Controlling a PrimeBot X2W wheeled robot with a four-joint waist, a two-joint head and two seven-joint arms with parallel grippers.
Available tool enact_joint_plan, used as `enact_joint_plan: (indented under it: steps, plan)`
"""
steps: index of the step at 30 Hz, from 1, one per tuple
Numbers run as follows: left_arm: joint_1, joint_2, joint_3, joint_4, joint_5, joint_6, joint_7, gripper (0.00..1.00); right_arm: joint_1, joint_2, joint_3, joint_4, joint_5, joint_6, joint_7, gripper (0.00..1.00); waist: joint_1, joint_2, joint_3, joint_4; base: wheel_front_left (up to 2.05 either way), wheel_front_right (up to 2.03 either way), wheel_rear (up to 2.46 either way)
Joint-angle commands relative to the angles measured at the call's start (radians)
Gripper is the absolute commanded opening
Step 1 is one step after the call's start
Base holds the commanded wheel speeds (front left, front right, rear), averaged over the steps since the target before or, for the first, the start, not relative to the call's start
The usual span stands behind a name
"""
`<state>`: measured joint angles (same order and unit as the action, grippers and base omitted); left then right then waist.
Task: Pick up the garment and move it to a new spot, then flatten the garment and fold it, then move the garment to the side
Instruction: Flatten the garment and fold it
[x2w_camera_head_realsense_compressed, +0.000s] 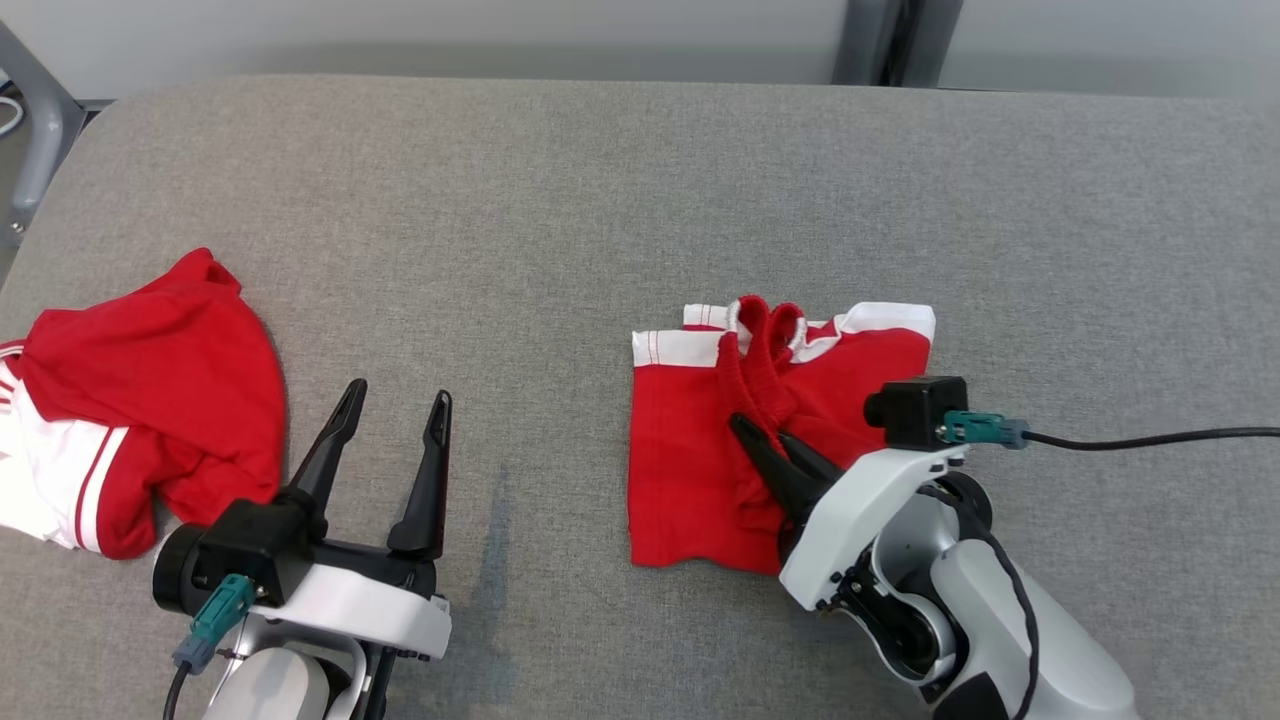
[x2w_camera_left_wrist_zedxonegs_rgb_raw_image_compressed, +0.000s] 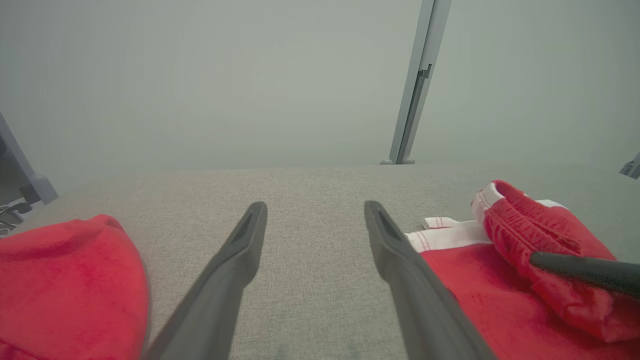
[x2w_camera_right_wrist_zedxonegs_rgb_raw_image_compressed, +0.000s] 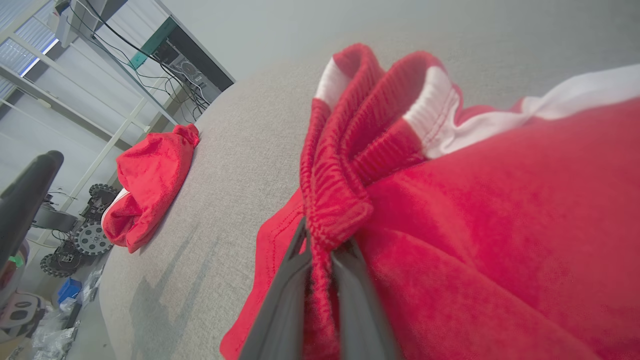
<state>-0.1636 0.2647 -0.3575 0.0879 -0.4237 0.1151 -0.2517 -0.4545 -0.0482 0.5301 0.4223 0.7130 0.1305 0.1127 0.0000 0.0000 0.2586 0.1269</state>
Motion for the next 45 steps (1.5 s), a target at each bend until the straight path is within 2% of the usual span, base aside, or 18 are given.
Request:
enact_joint_plan:
  steps: [1, 2, 3, 4, 5, 10, 15, 20, 24, 29, 36, 45]
  plan:
    - [-0.016, 0.000, 0.002, 0.004, -0.005, -0.004, -0.006, 1.00, -0.017, -0.006, 0.012, 0.013, 0.013, 0.001, -0.012, 0.00, 0.0000, 0.0000, 0.004, 0.003, 0.00, 0.00, 0.00]
    - [-0.017, -0.002, 0.001, 0.007, -0.005, -0.006, -0.006, 1.00, -0.028, -0.005, 0.028, 0.028, 0.021, 0.001, -0.019, 0.27, 0.0000, 0.0000, 0.005, 0.005, 0.00, 0.00, 0.00]
    - [-0.020, -0.004, 0.001, 0.009, -0.005, -0.006, -0.007, 1.00, -0.038, -0.006, 0.044, 0.039, 0.025, 0.001, -0.026, 0.48, 0.0000, 0.0000, 0.006, 0.006, 0.00, 0.00, 0.00]
    - [-0.023, -0.006, 0.000, 0.011, -0.005, -0.007, -0.007, 1.00, -0.047, -0.005, 0.062, 0.050, 0.033, 0.001, -0.028, 0.63, 0.0000, 0.0000, 0.008, 0.007, 0.00, 0.00, 0.00]
    - [-0.025, -0.007, 0.000, 0.013, -0.005, -0.008, -0.006, 1.00, -0.054, -0.004, 0.083, 0.058, 0.038, 0.001, -0.031, 1.00, 0.0000, 0.0000, 0.009, 0.007, 0.00, 0.00, 0.00]
    - [-0.029, -0.010, 0.004, 0.020, -0.006, -0.012, -0.009, 1.00, -0.081, -0.006, 0.161, 0.093, -0.048, 0.001, -0.063, 1.00, 0.0000, 0.0000, 0.011, 0.004, 0.00, 0.00, 0.00]
    - [-0.030, -0.012, 0.010, 0.023, -0.006, -0.017, -0.012, 1.00, -0.067, -0.005, 0.215, 0.064, -0.133, 0.001, -0.080, 1.00, 0.0000, 0.0000, 0.017, -0.004, 0.00, 0.00, 0.00]
    - [-0.028, -0.014, 0.014, 0.026, -0.005, -0.017, -0.012, 1.00, -0.040, -0.006, 0.181, 0.019, -0.191, 0.001, -0.121, 1.00, 0.0000, 0.0000, 0.015, -0.009, 0.00, 0.00, 0.00]
    - [-0.018, -0.012, 0.019, 0.028, -0.006, -0.017, -0.013, 1.00, 0.021, -0.005, 0.133, -0.083, -0.203, 0.000, -0.137, 1.00, 0.0000, 0.0000, 0.007, -0.015, 0.00, 0.00, 0.00]
    - [-0.004, -0.004, 0.030, 0.027, -0.010, -0.010, -0.013, 1.00, 0.131, -0.006, 0.043, -0.252, -0.226, 0.001, -0.110, 1.00, 0.0000, 0.0000, -0.008, -0.032, 0.00, 0.00, 0.00]
    - [0.011, 0.015, 0.068, 0.007, -0.023, 0.010, -0.014, 1.00, 0.276, -0.006, -0.188, -0.475, -0.309, 0.000, -0.126, 1.00, 0.0000, 0.0000, -0.034, -0.058, 0.00, 0.00, 0.00]
    - [0.038, 0.040, 0.130, -0.055, -0.027, 0.049, -0.014, 1.00, 0.319, -0.005, -0.421, -0.555, -0.407, 0.001, -0.228, 1.00, 0.0000, 0.0000, -0.078, -0.080, 0.00, 0.00, 0.00]
